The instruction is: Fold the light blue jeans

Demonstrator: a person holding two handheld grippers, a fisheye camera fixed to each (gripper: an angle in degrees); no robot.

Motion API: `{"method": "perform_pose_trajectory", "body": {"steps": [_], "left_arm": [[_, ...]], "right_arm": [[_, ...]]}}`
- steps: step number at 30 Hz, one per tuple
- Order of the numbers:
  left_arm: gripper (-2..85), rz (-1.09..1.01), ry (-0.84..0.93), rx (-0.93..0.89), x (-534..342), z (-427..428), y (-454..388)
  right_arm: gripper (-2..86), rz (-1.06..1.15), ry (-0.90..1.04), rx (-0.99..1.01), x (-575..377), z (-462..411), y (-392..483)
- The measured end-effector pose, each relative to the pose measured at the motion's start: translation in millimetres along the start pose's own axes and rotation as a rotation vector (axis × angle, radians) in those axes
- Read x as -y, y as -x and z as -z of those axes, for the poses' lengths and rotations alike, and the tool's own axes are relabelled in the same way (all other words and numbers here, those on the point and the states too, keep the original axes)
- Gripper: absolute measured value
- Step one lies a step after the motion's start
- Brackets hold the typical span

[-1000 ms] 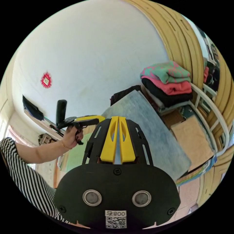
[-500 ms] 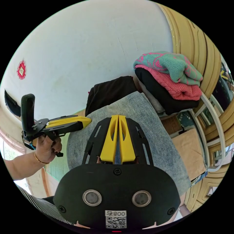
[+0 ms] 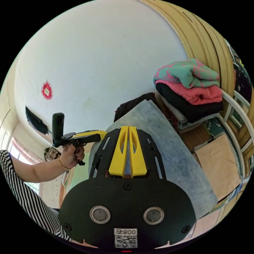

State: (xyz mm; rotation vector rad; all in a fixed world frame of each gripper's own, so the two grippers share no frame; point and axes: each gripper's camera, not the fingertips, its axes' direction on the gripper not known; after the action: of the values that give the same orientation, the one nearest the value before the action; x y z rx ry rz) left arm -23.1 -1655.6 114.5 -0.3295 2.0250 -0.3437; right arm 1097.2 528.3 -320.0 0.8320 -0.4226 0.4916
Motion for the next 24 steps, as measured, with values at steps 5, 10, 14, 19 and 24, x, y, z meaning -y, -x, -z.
{"method": "perform_pose_trajectory", "body": {"steps": [5,10,14,19,24], "left_arm": [[0.1,0.015,-0.037,-0.049,-12,14,10],[0.1,0.039,-0.056,-0.148,-28,34,25],[0.0,0.026,-0.059,-0.158,-37,49,28],[0.0,0.083,-0.126,-0.205,-59,83,44],[0.0,0.164,-0.151,-0.199,-87,108,65]], "right_arm": [[1.4,-0.113,-0.165,-0.153,-20,67,-40],[5.8,-0.279,-0.048,-0.360,-25,90,-109],[7.7,-0.297,0.176,-0.417,-18,63,-140],[9.7,-0.181,0.494,-0.470,-7,7,-155],[11.5,-0.048,0.639,-0.516,-2,-24,-155]]}}
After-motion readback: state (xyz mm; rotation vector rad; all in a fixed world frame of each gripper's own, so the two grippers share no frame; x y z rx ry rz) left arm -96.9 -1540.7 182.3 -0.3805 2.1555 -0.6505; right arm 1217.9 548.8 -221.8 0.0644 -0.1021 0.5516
